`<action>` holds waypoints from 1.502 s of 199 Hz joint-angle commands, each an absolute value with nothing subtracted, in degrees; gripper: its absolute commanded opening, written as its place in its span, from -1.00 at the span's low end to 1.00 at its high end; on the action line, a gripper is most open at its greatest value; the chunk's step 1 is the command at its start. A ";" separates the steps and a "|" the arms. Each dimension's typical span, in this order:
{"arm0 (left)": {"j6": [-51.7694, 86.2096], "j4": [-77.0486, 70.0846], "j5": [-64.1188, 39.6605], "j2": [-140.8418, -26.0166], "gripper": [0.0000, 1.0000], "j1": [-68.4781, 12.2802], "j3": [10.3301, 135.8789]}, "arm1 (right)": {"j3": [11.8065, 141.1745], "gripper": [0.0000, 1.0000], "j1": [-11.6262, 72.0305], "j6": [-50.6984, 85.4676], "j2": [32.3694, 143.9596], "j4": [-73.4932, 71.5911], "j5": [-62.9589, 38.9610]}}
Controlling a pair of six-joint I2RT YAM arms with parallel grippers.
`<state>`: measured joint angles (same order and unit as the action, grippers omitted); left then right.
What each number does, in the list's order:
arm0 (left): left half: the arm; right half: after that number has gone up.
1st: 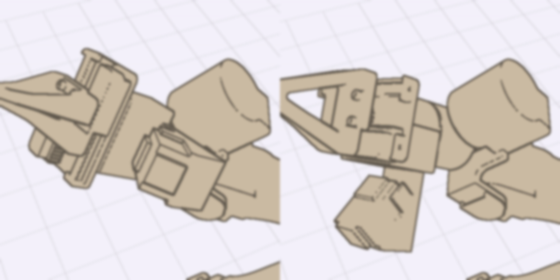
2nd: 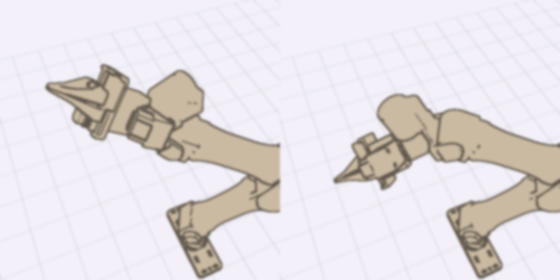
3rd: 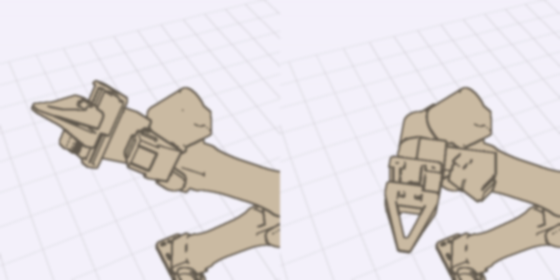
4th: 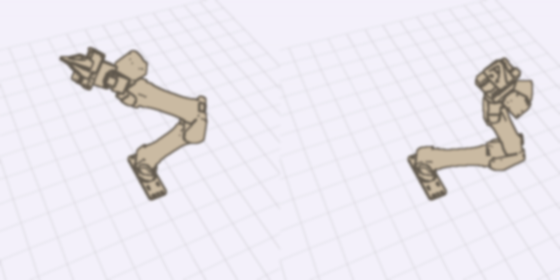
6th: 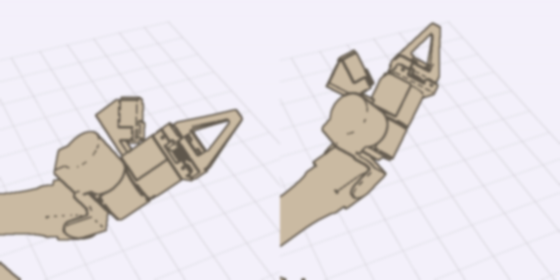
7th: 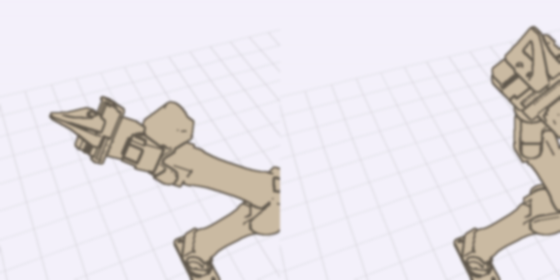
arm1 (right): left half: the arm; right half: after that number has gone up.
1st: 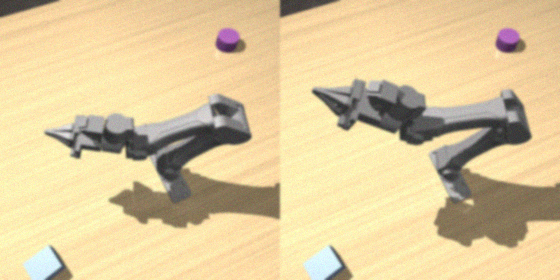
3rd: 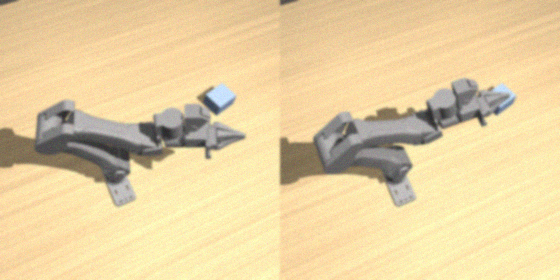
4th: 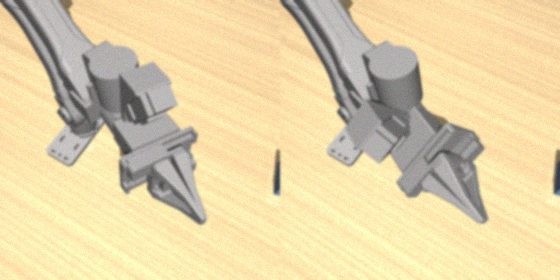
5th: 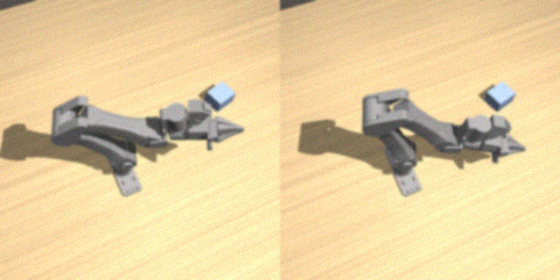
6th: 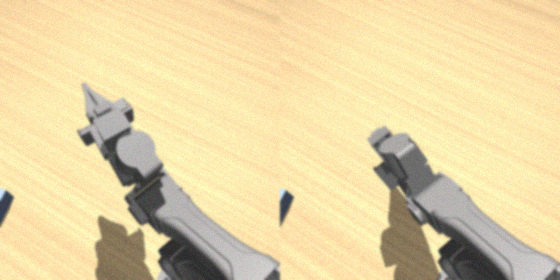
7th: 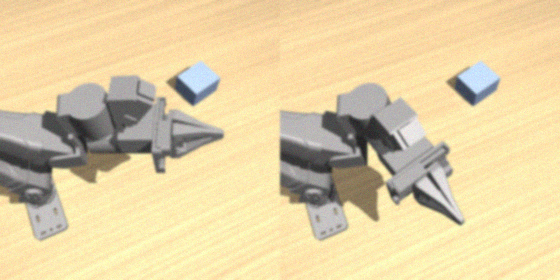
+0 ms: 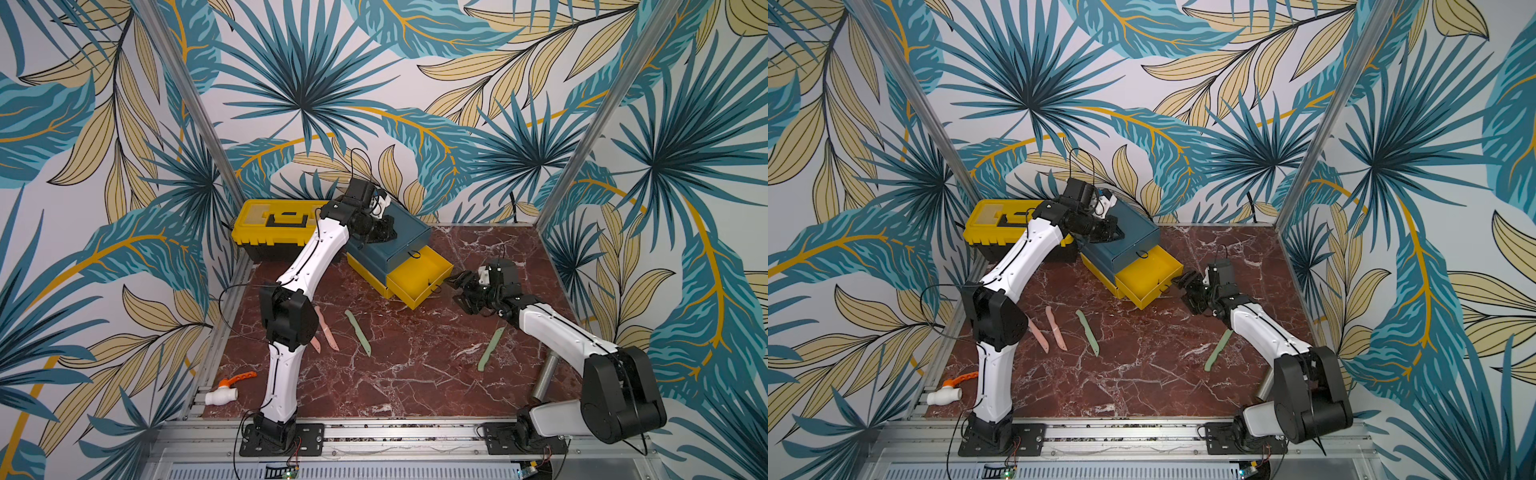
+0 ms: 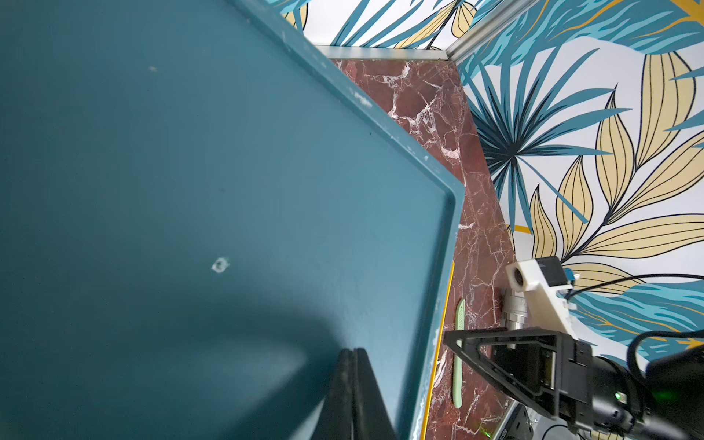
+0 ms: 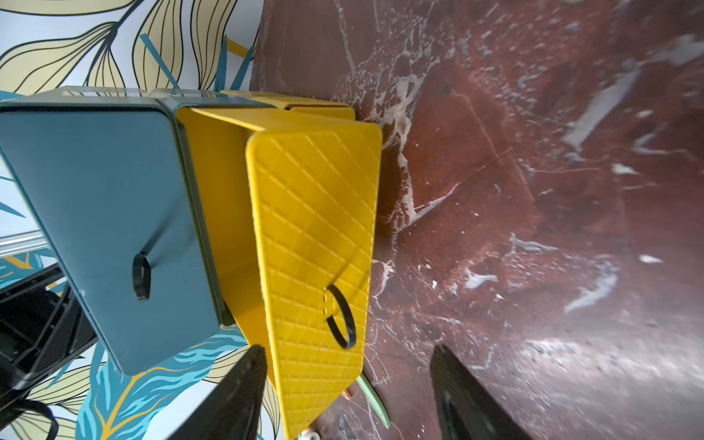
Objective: Place the fruit knives into the drawer by color
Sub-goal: Open the drawer in the storage box, then pick up the fruit knife from the center of the board.
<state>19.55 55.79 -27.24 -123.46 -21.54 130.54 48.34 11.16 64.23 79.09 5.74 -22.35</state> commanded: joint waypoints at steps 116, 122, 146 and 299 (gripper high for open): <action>20.38 61.96 -19.43 -105.92 1.00 -35.71 121.55 | 46.70 0.47 10.17 44.12 64.89 57.23 -3.43; 21.00 60.75 -19.26 -104.33 1.00 -36.70 119.01 | 45.84 0.47 10.19 44.19 64.86 56.99 -3.20; 22.78 54.68 -20.98 -97.99 0.99 -40.45 107.09 | 42.00 0.44 10.19 44.97 64.89 54.68 -3.24; 30.76 35.59 -24.07 -86.76 1.00 -45.79 78.85 | 40.31 0.03 10.11 44.21 80.33 38.56 0.87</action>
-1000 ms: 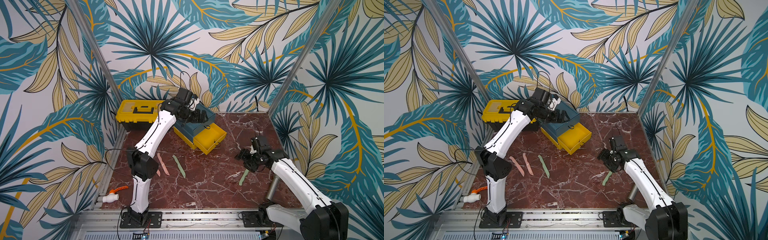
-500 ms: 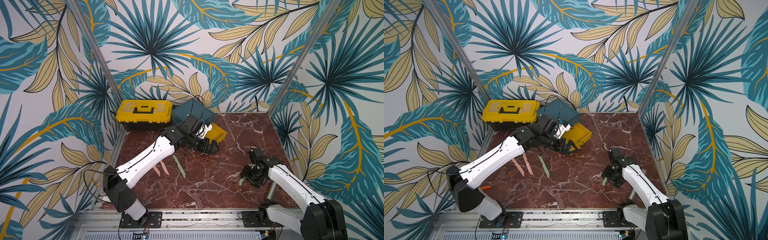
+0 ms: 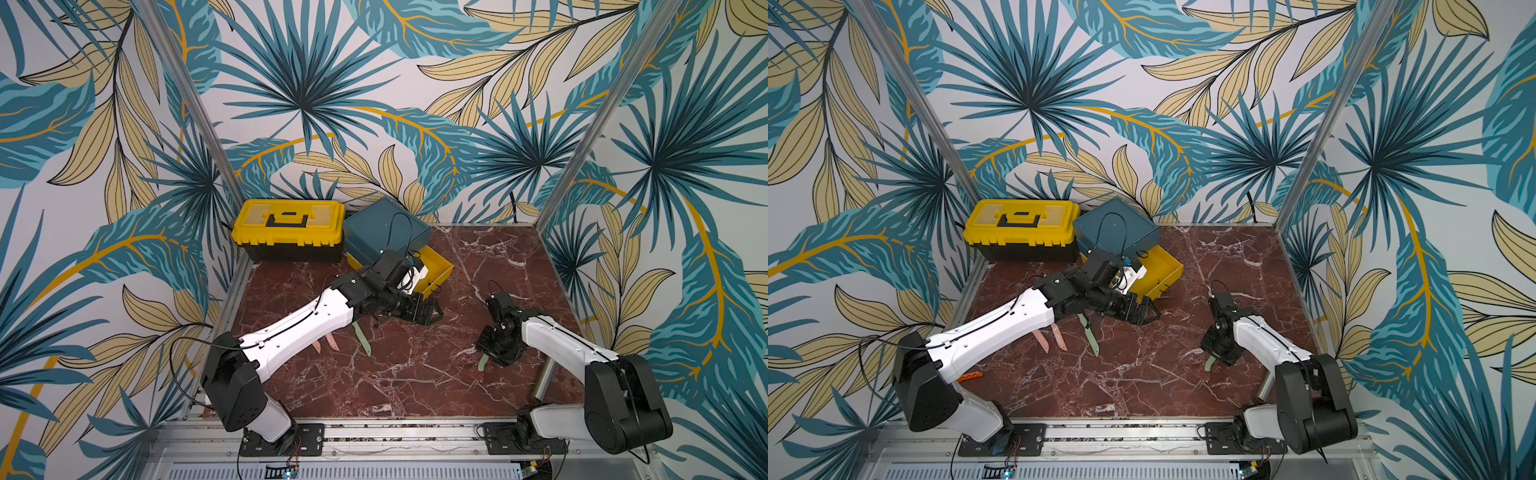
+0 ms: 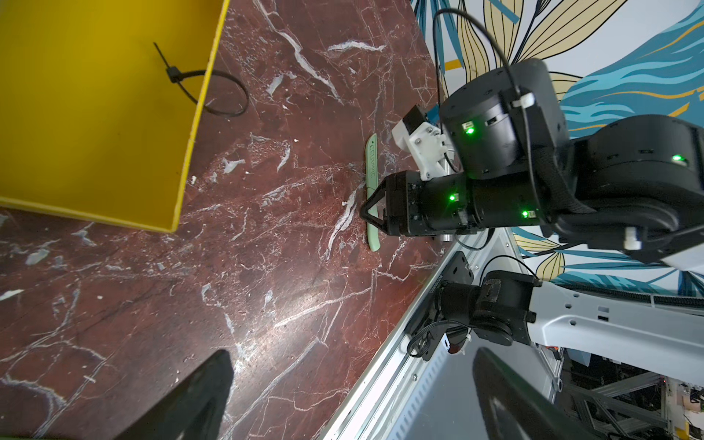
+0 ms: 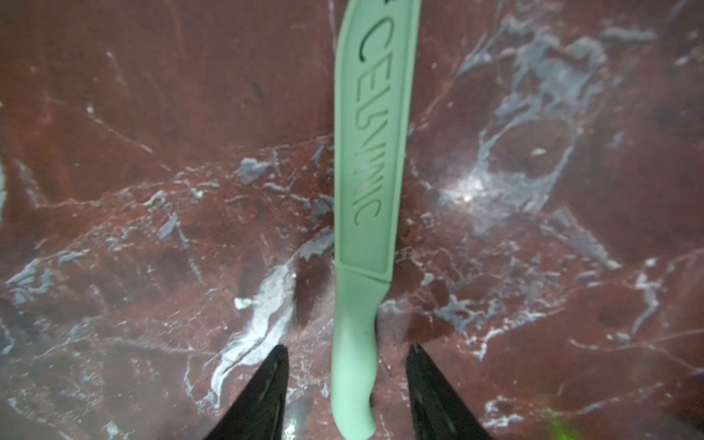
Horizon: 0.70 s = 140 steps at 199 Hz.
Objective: Place the fruit knives into the drawer by color
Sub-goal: Pick up the fruit knife from the center of the board.
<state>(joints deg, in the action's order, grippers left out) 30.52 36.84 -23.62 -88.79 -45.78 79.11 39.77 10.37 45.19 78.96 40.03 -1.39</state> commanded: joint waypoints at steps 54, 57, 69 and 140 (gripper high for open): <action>30.94 35.65 -24.35 -86.84 1.00 -45.84 78.36 | 40.14 -0.15 8.61 42.33 82.16 35.73 1.21; 31.01 35.68 -24.38 -86.88 1.00 -45.80 78.29 | 40.24 -0.15 8.61 42.28 82.32 35.70 1.27; 31.03 35.68 -24.51 -87.05 1.00 -45.79 78.13 | 40.72 -0.20 8.44 41.95 83.22 35.40 0.92; 31.11 35.16 -24.60 -87.76 1.00 -45.79 78.13 | 41.84 -0.76 8.27 40.70 84.90 36.16 0.79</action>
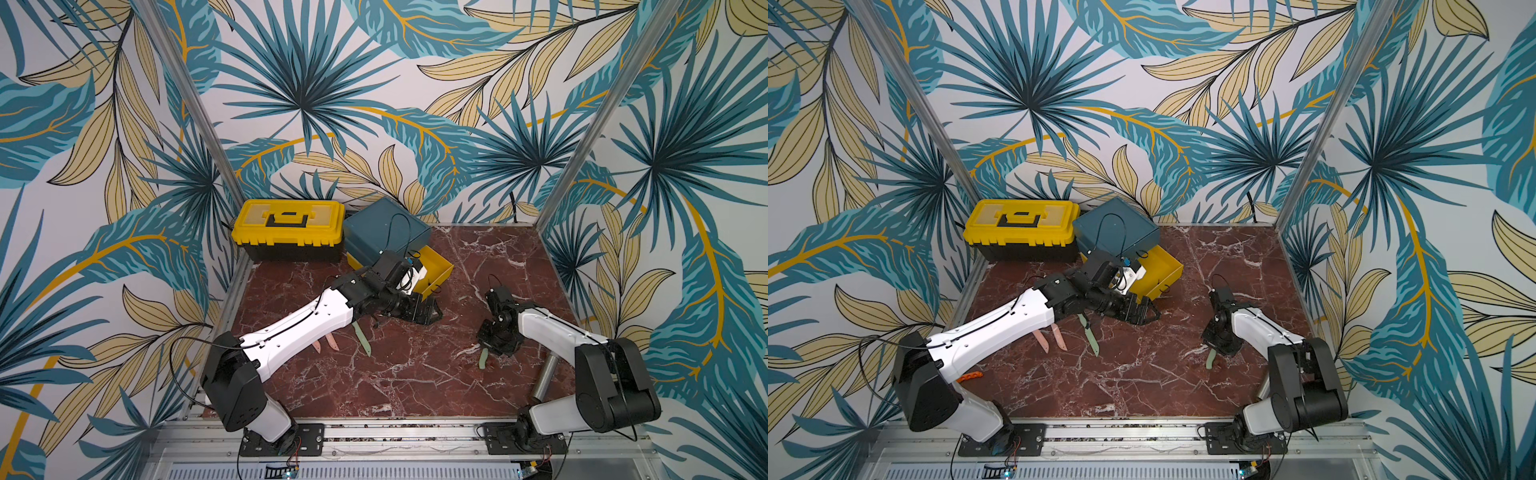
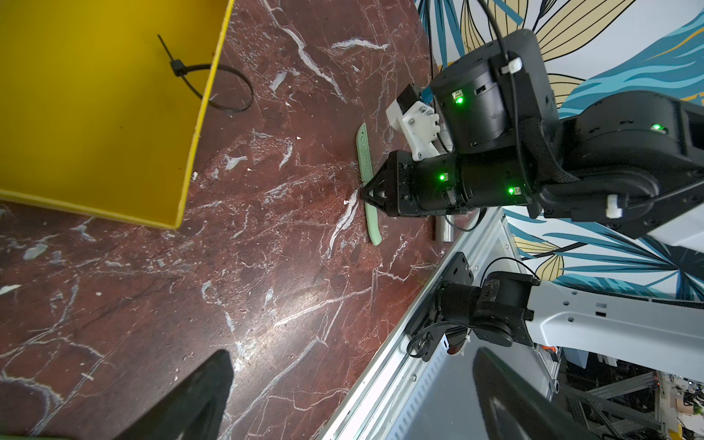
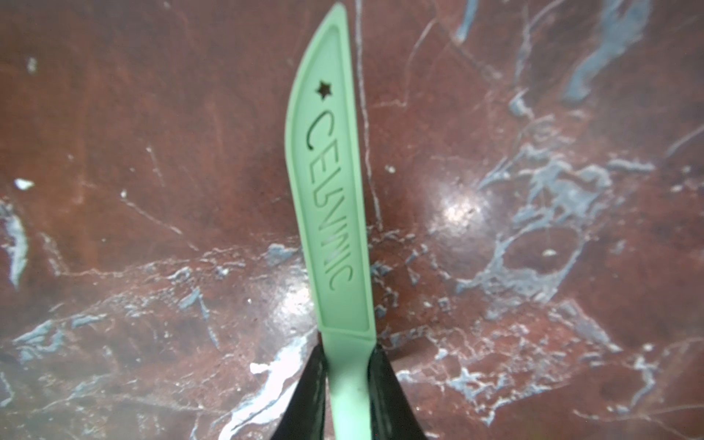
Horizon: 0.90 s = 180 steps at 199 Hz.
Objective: Place the fruit knives into the drawer by color
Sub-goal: Pick up the fruit knife from the center of the board.
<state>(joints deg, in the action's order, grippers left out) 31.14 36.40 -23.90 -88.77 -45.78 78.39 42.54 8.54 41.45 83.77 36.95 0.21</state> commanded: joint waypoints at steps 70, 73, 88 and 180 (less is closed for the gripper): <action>29.86 36.59 -23.69 -88.14 1.00 -45.71 79.84 | 43.65 -1.00 8.00 40.90 81.01 40.04 -1.07; 29.74 36.76 -23.64 -88.20 1.00 -45.71 80.00 | 43.96 -1.00 8.00 41.07 80.52 40.45 -1.24; 28.98 37.71 -23.45 -88.57 0.99 -45.62 81.17 | 45.68 -1.00 8.00 41.89 78.12 42.58 -2.31; 25.62 37.53 -25.66 -90.27 1.00 -34.52 87.89 | 59.20 -1.00 9.39 48.09 72.96 45.32 -13.33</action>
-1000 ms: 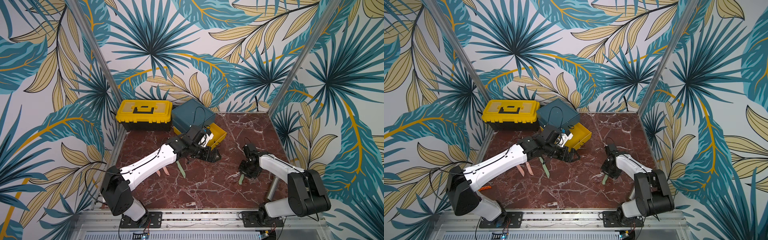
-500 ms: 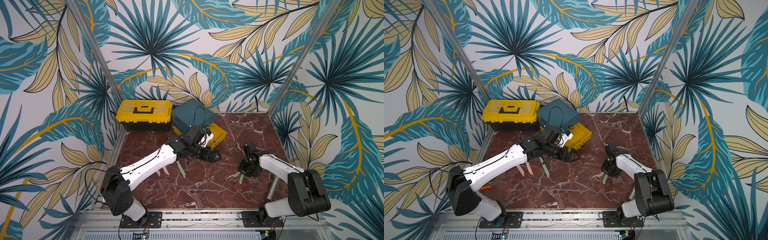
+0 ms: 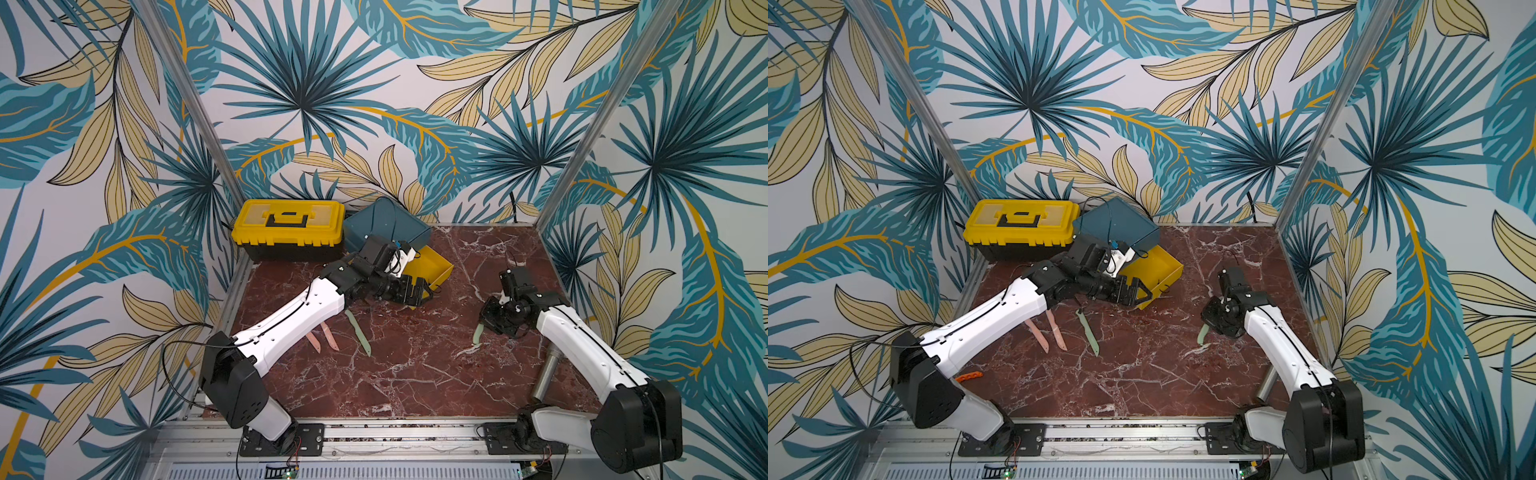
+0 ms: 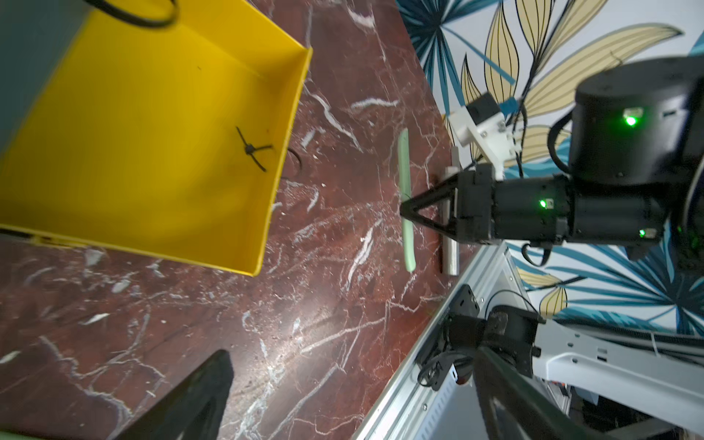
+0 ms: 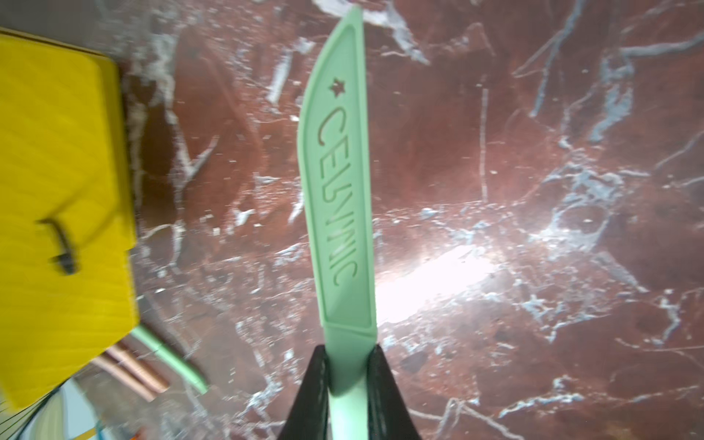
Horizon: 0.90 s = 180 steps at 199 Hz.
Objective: Place the fruit knives into the drawer by color
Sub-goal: Pick up the fruit knife from the center of the board, then place the fruit knife in the drawer.
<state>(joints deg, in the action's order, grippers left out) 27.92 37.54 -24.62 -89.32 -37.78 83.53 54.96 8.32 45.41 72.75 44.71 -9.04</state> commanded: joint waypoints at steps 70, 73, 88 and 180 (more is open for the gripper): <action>22.76 41.18 -27.30 -93.43 1.00 -29.44 94.62 | 78.80 -1.00 16.09 54.09 86.06 40.58 -18.29; 22.76 41.15 -27.32 -93.43 1.00 -29.38 94.53 | 79.49 -1.00 16.28 54.32 86.85 40.34 -18.44; 22.85 41.08 -27.37 -93.21 1.00 -29.36 94.00 | 81.84 -1.00 16.92 55.49 90.13 38.13 -19.33; 25.76 42.88 -24.64 -89.13 1.00 -29.27 86.61 | 93.02 -0.15 18.02 56.17 104.84 34.57 -23.55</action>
<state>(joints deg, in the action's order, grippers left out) 24.36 40.95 -26.33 -92.53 -29.52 89.03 92.23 17.67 56.05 104.66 35.62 -22.04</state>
